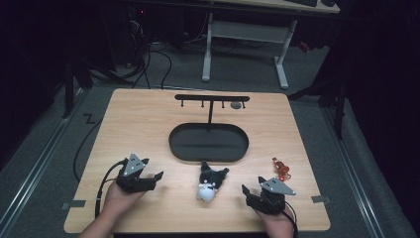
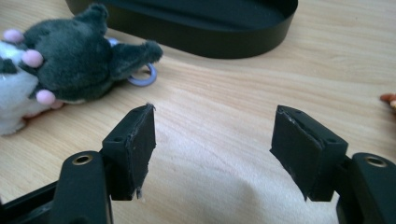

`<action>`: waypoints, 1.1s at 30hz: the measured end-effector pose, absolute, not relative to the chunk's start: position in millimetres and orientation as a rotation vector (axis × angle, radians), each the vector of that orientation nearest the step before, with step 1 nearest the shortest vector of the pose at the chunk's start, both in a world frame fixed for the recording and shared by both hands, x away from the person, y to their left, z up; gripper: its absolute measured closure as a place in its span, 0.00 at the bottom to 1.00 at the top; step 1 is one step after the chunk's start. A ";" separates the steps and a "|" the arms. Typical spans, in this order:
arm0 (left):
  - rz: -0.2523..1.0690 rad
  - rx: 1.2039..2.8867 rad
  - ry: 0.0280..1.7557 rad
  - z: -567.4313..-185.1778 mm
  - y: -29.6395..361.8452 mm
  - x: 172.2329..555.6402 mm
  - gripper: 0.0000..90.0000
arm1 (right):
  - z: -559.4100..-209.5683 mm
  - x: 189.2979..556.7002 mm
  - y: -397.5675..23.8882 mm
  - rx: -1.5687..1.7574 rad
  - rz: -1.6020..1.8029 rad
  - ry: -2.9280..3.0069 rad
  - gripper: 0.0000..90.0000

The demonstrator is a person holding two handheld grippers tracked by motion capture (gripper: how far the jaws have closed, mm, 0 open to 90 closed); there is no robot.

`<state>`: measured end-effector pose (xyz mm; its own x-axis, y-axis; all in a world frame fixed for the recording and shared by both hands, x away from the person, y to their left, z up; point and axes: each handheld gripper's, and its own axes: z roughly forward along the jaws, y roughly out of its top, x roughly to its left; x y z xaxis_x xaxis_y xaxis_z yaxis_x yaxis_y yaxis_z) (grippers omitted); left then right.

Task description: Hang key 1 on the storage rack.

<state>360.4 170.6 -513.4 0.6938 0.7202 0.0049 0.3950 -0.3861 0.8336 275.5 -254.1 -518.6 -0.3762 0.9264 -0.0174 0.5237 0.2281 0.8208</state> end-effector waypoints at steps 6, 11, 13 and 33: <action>0.491 2.033 0.824 -511.6 161.2 359.0 0.28 | -517.5 272.2 -259.6 1.324 1.005 2.015 0.35; 0.486 2.052 0.817 -513.8 160.4 358.2 0.27 | -515.5 270.6 -264.4 1.349 1.016 2.023 0.34; 0.495 2.055 0.814 -513.8 161.1 357.7 0.26 | -516.4 271.5 -264.9 1.367 1.019 2.031 0.33; 0.574 2.074 0.851 -511.1 198.8 356.6 0.25 | -513.6 272.2 -272.8 1.408 0.985 2.104 0.45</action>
<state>356.6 198.8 -511.1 0.6699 0.7354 0.1022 0.3699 -0.4499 0.8129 272.2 -272.8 -513.6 -0.3978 0.9166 0.0397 0.6173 0.2354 0.7507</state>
